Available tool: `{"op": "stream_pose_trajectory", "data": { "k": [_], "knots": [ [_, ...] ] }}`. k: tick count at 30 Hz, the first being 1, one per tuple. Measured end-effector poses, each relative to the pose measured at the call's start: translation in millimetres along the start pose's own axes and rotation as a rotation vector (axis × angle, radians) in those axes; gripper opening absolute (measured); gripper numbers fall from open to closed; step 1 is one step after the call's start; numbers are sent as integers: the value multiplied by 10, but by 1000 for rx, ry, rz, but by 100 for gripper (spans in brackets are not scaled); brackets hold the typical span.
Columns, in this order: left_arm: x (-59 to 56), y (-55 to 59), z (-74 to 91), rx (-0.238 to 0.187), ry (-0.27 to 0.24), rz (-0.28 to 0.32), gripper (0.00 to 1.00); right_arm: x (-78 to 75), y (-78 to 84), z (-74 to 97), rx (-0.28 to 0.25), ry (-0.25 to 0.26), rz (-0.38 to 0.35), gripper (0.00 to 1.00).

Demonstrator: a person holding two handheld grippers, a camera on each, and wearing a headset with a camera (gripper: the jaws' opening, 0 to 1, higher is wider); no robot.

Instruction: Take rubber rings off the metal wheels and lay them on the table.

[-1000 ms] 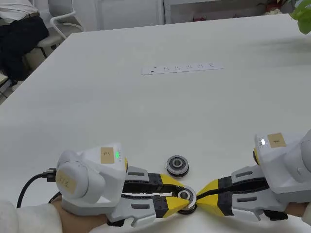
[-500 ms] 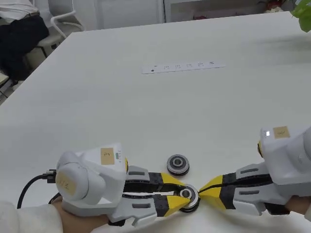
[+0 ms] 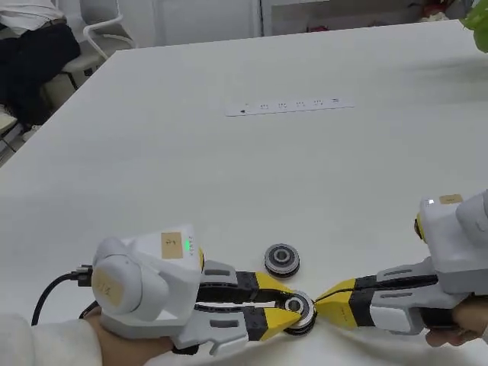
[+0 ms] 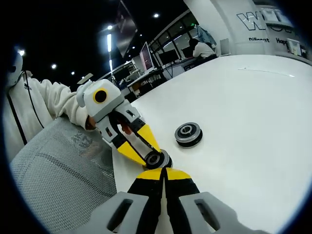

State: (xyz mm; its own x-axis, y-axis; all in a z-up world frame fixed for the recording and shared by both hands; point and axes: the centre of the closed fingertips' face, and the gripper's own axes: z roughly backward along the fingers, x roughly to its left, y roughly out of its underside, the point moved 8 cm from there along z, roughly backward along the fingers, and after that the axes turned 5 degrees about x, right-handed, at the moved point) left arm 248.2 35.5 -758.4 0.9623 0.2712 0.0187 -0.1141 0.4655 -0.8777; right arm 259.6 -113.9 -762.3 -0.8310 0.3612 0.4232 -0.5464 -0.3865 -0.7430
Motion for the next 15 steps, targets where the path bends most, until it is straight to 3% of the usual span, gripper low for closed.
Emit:
{"op": "stream_pose_trajectory", "data": {
  "k": [15],
  "knots": [
    [-5, -3, -3, -1, 5, -3, 13, 11, -40, 12, -11, -17, -17, 0]
  ]
}}
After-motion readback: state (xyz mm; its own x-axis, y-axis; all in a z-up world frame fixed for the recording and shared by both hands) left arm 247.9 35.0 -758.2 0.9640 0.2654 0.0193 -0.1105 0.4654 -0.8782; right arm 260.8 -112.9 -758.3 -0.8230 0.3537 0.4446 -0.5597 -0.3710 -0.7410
